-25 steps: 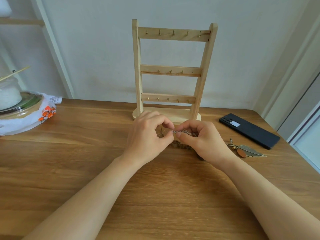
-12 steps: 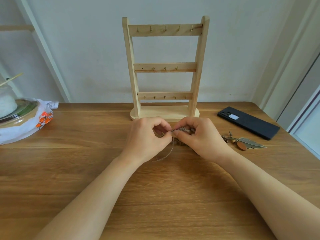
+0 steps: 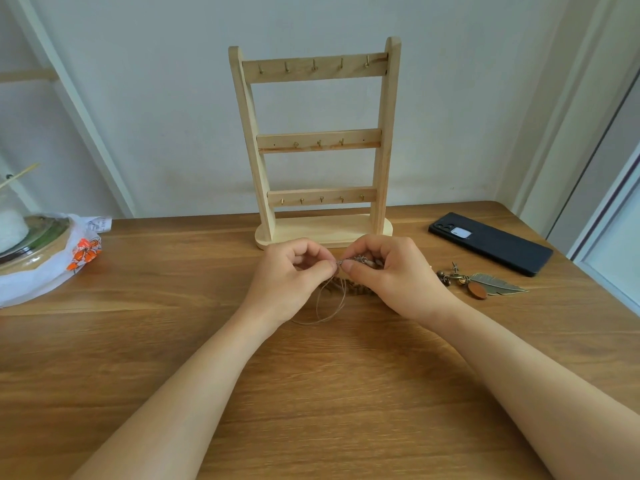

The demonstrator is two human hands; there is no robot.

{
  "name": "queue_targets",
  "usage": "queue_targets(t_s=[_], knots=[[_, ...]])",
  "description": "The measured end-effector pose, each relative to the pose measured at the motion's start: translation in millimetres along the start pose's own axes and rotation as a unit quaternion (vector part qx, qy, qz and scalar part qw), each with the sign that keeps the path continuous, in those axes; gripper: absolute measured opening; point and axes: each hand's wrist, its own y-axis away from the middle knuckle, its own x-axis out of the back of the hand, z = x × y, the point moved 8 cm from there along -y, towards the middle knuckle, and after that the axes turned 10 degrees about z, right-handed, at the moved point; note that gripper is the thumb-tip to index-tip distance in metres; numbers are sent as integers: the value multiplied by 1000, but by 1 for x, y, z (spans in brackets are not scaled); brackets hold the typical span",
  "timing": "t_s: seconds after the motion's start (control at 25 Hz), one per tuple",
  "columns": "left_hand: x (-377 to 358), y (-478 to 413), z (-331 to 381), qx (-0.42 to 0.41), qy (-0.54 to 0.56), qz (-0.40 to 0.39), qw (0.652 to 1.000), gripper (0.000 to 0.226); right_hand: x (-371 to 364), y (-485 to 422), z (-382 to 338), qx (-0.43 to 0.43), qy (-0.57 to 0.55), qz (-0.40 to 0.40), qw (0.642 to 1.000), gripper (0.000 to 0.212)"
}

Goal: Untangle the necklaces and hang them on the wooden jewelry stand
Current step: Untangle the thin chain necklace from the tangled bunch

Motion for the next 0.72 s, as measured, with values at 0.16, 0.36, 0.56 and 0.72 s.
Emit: queue_targets(t_s=[0.16, 0.36, 0.56, 0.72], knots=[[0, 0, -1, 4, -21, -5, 1000, 6, -1, 0, -1, 7, 7, -4, 1000, 3], [2, -2, 2, 8, 23, 5, 1000, 12, 3, -1, -1, 6, 5, 7, 1000, 4], [-7, -3, -10, 97, 86, -37, 991, 24, -6, 2, -6, 12, 7, -9, 1000, 4], [-6, 0, -5, 26, -21, -55, 998, 8, -6, 3, -7, 23, 29, -6, 999, 3]])
